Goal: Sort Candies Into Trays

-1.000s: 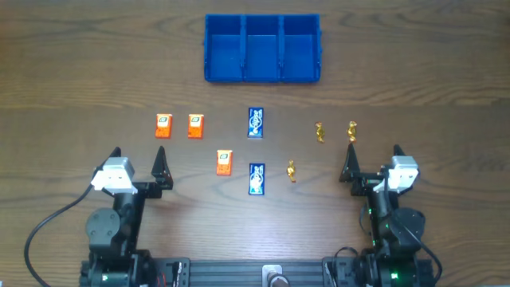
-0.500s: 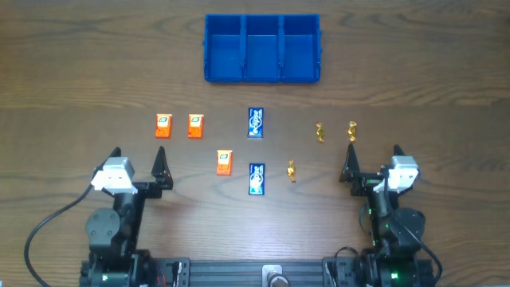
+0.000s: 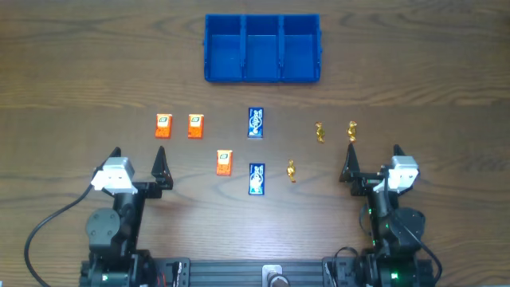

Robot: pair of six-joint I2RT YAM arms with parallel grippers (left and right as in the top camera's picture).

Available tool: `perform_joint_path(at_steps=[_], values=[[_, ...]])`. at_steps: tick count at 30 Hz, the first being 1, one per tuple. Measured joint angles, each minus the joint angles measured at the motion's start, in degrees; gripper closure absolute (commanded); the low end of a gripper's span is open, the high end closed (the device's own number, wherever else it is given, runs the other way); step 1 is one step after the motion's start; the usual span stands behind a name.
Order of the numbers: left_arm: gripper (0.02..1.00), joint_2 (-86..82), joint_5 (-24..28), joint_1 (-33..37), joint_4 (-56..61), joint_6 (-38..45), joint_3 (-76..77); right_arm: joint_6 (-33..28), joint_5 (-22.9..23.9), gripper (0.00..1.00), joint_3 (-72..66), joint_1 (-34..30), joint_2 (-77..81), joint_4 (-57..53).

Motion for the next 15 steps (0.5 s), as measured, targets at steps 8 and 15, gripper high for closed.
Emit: perform_joint_path(at_steps=[8,15], values=[[0.02,11.26,0.09,0.0,-5.2,0.13,9.18,0.0,0.0,0.003,-0.02,0.0,0.0,0.02],[0.02,35.34,0.09,0.0,-14.45,1.07,32.65,0.0,-0.02,0.003,-0.02,0.0,-0.07,0.07]])
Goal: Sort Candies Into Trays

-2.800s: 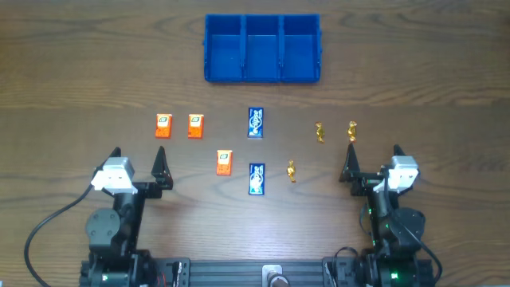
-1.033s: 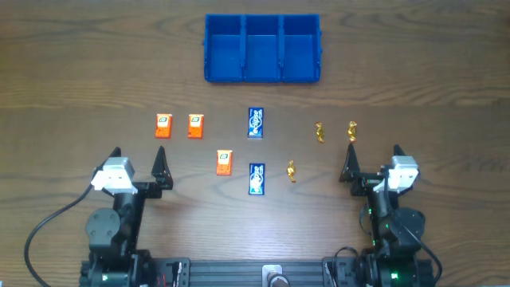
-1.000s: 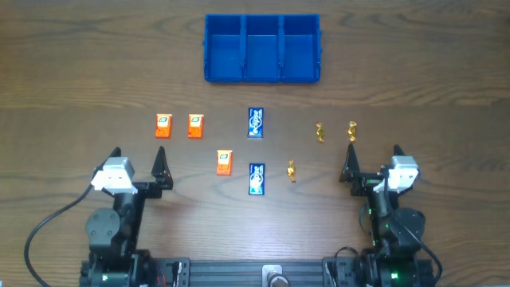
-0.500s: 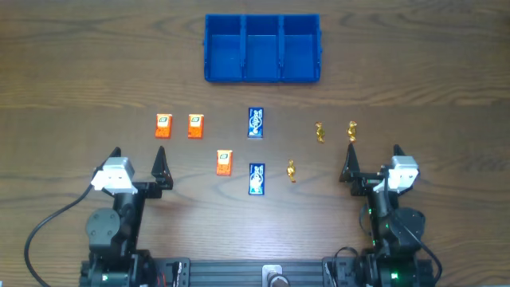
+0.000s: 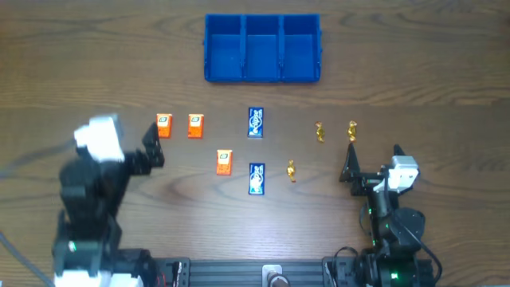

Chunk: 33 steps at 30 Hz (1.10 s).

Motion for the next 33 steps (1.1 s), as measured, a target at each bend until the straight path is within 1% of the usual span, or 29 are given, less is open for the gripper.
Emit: perform_joint_path(at_steps=[2,7,10,15,20,25,33], values=[[0.02,8.76,0.0,0.0,-3.58,0.2,6.82,0.0,0.0,0.003,-0.02,0.0,0.02,-0.04],[0.02,27.43,0.0,0.0,-6.97,0.44,16.81,0.0,0.02,0.003,0.0,0.0,0.02,-0.04],[0.02,37.05,0.17,0.0,-7.08,0.7,19.74,0.0,0.0,0.003,-0.02,0.02,0.02,-0.04],[0.02,50.73,2.78,0.0,-5.33,3.23,21.2,0.0,0.0,0.003,0.0,0.02,0.02,-0.04],[0.02,57.27,4.26,0.0,-4.28,5.22,21.2,0.0,0.0,0.003,0.0,0.02,0.02,-0.04],[0.023,61.48,4.5,0.0,-2.89,6.97,21.2,0.0,0.02,0.003,0.0,0.02,0.02,-0.04],[0.02,62.86,4.2,0.0,-2.97,8.96,21.2,0.0,0.0,0.003,0.0,0.02,0.02,-0.04]])
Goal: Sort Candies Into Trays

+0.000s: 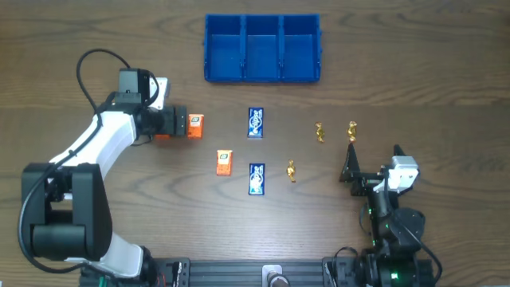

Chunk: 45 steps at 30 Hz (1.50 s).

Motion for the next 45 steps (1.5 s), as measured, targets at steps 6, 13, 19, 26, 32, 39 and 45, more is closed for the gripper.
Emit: perform_joint_path(at_steps=[6,13,19,26,32,39,45], values=[[0.02,1.22,-0.42,0.63,-1.57,0.66,0.0,0.0,0.02,0.003,0.0,0.0,0.0,0.0],[0.051,2.95,-1.49,1.62,-1.64,0.76,0.0,0.0,0.02,0.003,0.0,0.0,0.0,0.0],[0.268,3.39,-2.4,1.62,-1.31,1.68,0.22,0.0,0.02,0.003,-0.02,0.0,0.0,0.0],[0.419,3.56,-3.67,1.46,-1.2,1.7,0.22,0.0,0.0,0.003,-0.02,0.0,0.0,0.0],[0.505,3.8,-5.88,-0.17,-0.68,1.57,0.22,0.0,0.02,0.003,0.0,0.0,0.0,0.0],[0.638,3.85,-6.25,-0.59,-0.33,0.33,0.22,0.0,0.02,0.003,-0.02,0.0,0.0,0.0],[0.676,3.85,-6.36,-0.59,-0.22,-0.09,0.22,0.0,0.02,0.003,-0.02,0.0,0.0,0.0]])
